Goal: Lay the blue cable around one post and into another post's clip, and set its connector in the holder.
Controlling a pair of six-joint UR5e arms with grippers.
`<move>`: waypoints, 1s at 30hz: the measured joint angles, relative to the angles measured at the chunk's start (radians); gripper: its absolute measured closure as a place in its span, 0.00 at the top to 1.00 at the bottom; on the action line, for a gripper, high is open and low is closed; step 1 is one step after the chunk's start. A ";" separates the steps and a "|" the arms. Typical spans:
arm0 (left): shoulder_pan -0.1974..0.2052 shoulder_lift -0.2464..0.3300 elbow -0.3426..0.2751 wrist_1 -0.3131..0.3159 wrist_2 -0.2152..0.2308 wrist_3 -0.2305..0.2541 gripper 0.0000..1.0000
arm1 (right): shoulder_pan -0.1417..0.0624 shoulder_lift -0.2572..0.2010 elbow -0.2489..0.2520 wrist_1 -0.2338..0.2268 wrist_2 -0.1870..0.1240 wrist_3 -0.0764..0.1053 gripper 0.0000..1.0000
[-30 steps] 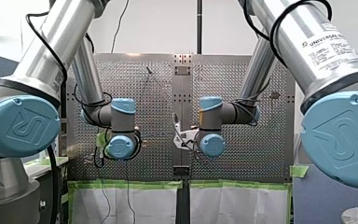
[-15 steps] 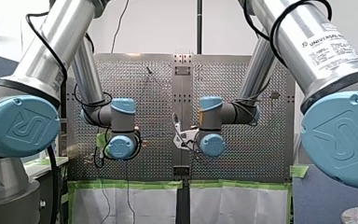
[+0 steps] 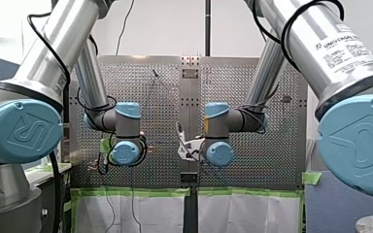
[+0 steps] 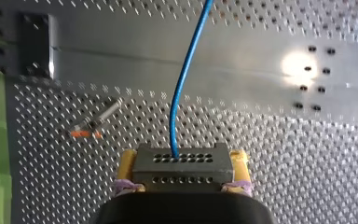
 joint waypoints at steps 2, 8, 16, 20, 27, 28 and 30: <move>0.000 0.000 0.000 0.000 0.000 0.000 1.00 | 0.013 0.001 0.000 0.004 0.000 0.000 0.01; 0.000 0.000 0.000 0.000 0.000 0.000 1.00 | 0.023 0.002 0.000 0.007 0.000 0.000 0.01; 0.002 -0.001 0.001 -0.001 -0.001 -0.001 1.00 | 0.024 0.002 0.000 0.007 0.000 0.000 0.01; 0.020 -0.002 0.019 -0.022 -0.021 -0.021 1.00 | 0.024 0.002 0.000 0.007 0.000 0.000 0.01; 0.035 -0.003 0.035 -0.083 -0.039 -0.058 1.00 | 0.024 0.002 0.000 0.007 0.000 0.000 0.01; 0.035 -0.003 0.035 -0.092 -0.039 -0.060 1.00 | 0.024 0.002 0.000 0.007 0.000 0.000 0.01; 0.035 -0.003 0.035 -0.106 -0.040 -0.061 1.00 | 0.024 0.002 0.000 0.007 0.000 0.000 0.01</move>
